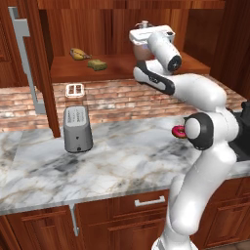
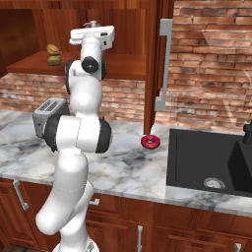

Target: Pick the sponge and soap dispenser from the cabinet and place them on the counter.

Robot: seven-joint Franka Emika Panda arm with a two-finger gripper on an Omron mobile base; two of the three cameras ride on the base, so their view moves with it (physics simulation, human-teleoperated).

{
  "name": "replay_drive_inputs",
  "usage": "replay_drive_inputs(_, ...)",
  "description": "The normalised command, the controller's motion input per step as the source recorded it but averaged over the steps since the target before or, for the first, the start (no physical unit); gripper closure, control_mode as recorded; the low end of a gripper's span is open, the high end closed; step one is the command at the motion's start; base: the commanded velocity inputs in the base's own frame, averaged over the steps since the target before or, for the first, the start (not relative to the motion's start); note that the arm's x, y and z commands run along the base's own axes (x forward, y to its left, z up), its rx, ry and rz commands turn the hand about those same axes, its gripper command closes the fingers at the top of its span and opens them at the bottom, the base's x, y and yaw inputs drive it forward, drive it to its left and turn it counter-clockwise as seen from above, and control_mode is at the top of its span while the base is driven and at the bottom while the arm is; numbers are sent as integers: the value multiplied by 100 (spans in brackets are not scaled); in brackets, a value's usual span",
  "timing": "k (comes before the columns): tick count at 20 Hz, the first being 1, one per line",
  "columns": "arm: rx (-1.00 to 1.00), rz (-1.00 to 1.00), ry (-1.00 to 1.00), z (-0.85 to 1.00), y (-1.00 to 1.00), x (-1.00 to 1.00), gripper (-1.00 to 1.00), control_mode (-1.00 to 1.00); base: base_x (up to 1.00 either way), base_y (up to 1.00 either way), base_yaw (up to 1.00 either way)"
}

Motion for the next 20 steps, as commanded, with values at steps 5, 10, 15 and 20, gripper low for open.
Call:
replay_drive_inputs(5,0,1,-7,17,0,-56,100,-100,0,0,0)
replay_drive_inputs(10,0,0,-5,0,0,-72,100,-100,0,0,0)
replay_drive_inputs(15,0,1,-11,0,0,-85,100,-100,0,0,0)
replay_drive_inputs(20,0,0,-9,-6,16,-90,100,-100,0,0,0)
